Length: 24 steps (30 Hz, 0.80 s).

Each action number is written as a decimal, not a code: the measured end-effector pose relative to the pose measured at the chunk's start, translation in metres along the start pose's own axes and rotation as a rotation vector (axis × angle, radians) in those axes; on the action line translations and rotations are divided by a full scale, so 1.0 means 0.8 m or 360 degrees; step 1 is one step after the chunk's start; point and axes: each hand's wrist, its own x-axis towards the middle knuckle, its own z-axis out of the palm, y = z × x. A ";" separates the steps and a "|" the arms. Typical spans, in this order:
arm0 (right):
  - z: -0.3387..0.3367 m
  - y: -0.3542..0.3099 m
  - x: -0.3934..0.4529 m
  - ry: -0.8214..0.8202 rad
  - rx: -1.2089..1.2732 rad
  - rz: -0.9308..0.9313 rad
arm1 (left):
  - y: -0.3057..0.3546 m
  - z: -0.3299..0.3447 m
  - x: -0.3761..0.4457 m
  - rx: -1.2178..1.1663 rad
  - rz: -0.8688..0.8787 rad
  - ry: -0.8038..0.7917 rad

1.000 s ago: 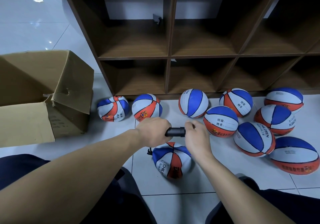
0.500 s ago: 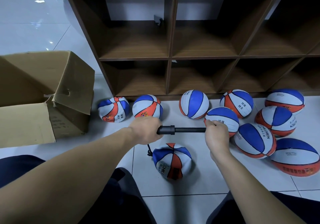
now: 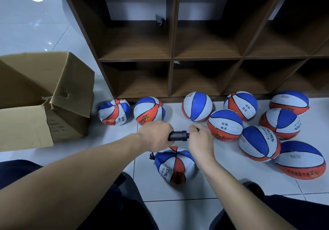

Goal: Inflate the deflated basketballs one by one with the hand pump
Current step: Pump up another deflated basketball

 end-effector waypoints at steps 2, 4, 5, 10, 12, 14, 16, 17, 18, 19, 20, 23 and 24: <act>0.004 0.002 -0.004 -0.0021 0.0019 0.0008 | 0.004 -0.001 0.000 0.0023 0.0011 0.0009; 0.003 0.001 -0.003 -0.0023 0.0026 -0.0005 | 0.004 0.001 0.001 0.0000 0.0016 0.0010; 0.002 -0.001 -0.002 -0.0036 0.0018 -0.0023 | 0.002 0.001 0.001 -0.0028 0.0019 0.0005; 0.003 -0.006 -0.001 -0.0140 -0.0099 -0.0033 | -0.009 -0.002 0.001 -0.0067 0.0032 -0.0036; 0.003 -0.001 0.001 -0.0166 -0.0075 0.0028 | -0.011 -0.002 0.001 0.0007 0.0062 -0.0040; -0.001 0.005 0.006 -0.0169 -0.0070 0.0058 | -0.011 0.001 0.002 0.0037 0.0079 -0.0038; -0.009 0.008 0.014 -0.0141 -0.0065 0.0066 | -0.012 0.003 0.003 0.0036 0.0068 -0.0042; -0.013 0.009 0.018 -0.0112 -0.0047 0.0076 | -0.015 0.004 0.003 0.0028 0.0054 -0.0050; -0.018 0.010 0.022 -0.0082 -0.0022 0.0089 | -0.019 0.003 0.003 0.0024 0.0039 -0.0058; -0.024 0.011 0.026 -0.0050 0.0003 0.0102 | -0.025 0.002 0.003 0.0025 0.0019 -0.0066; -0.031 0.012 0.030 -0.0019 0.0022 0.0117 | -0.032 0.001 0.003 0.0027 -0.0002 -0.0071; -0.046 0.012 0.040 0.0043 0.0057 0.0178 | -0.049 0.000 0.001 0.0013 -0.0053 -0.0085; -0.048 0.012 0.041 0.0053 0.0066 0.0187 | -0.051 0.001 0.001 0.0012 -0.0058 -0.0093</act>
